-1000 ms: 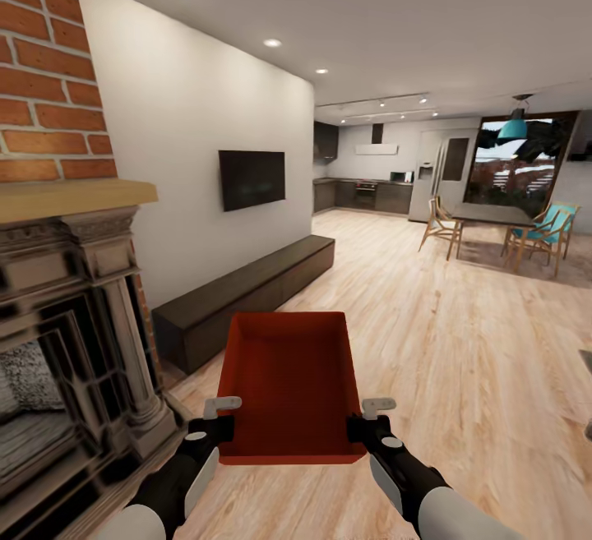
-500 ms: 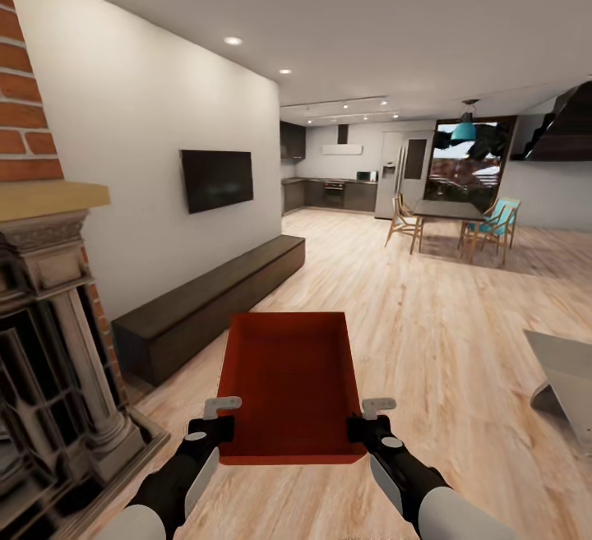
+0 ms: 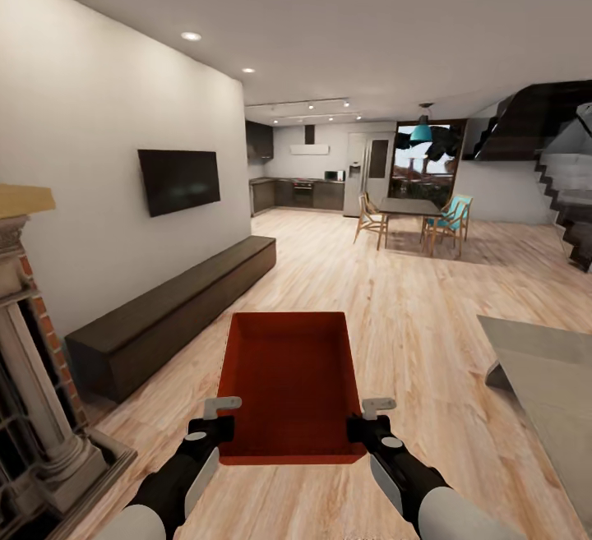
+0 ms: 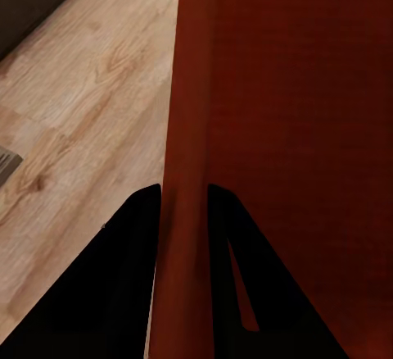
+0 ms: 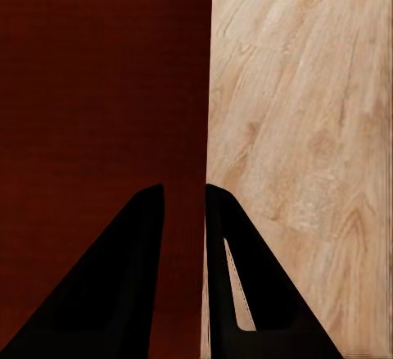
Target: Move the two storage containers from the living room to the garage. In the garage, place one container on the floor and stack the other container on top of it (either order is fine).
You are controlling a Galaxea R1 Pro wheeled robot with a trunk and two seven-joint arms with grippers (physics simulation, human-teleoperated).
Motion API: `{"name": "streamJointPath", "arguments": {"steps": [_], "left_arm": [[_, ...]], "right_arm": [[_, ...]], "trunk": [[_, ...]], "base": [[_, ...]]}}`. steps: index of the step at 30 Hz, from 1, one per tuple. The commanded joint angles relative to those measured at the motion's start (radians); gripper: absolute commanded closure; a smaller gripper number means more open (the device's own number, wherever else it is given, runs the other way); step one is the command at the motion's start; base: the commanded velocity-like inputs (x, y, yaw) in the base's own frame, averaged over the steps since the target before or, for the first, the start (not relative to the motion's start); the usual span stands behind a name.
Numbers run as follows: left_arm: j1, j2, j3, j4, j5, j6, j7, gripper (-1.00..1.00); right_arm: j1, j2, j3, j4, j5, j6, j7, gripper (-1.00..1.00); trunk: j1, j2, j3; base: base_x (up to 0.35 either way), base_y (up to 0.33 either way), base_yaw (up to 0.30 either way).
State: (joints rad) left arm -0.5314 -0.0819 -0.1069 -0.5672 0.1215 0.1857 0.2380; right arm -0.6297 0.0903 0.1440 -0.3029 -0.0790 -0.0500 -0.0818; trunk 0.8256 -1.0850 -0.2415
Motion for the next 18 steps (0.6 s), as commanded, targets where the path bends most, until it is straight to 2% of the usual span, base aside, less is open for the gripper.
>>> {"name": "streamJointPath", "arguments": {"steps": [1,8,12,18], "left_arm": [[-0.001,0.002,0.012,-0.010,-0.003,-0.014,0.015,1.00],[-0.001,0.002,0.012,-0.005,-0.003,-0.014,0.015,1.00],[-0.001,0.002,0.012,-0.001,-0.003,-0.014,0.015,1.00],[-0.001,0.002,0.011,0.002,-0.004,-0.014,0.015,1.00]], "right_arm": [[-0.001,-0.011,-0.002,0.004,-0.015,-0.004,-0.007,1.00],[-0.001,-0.011,-0.003,0.004,-0.015,-0.004,-0.007,1.00],[-0.001,-0.012,-0.002,0.004,-0.015,-0.003,-0.007,1.00],[-0.001,-0.011,-0.003,0.004,-0.015,-0.003,-0.007,1.00]], "trunk": [[0.000,-0.001,-0.001],[0.000,-0.001,-0.001],[0.000,-0.001,-0.001],[0.000,-0.001,-0.001]], "base": [[0.000,0.000,-0.262],[0.008,0.000,-0.249],[0.163,0.000,-0.065],[0.291,0.000,-0.010]]}}
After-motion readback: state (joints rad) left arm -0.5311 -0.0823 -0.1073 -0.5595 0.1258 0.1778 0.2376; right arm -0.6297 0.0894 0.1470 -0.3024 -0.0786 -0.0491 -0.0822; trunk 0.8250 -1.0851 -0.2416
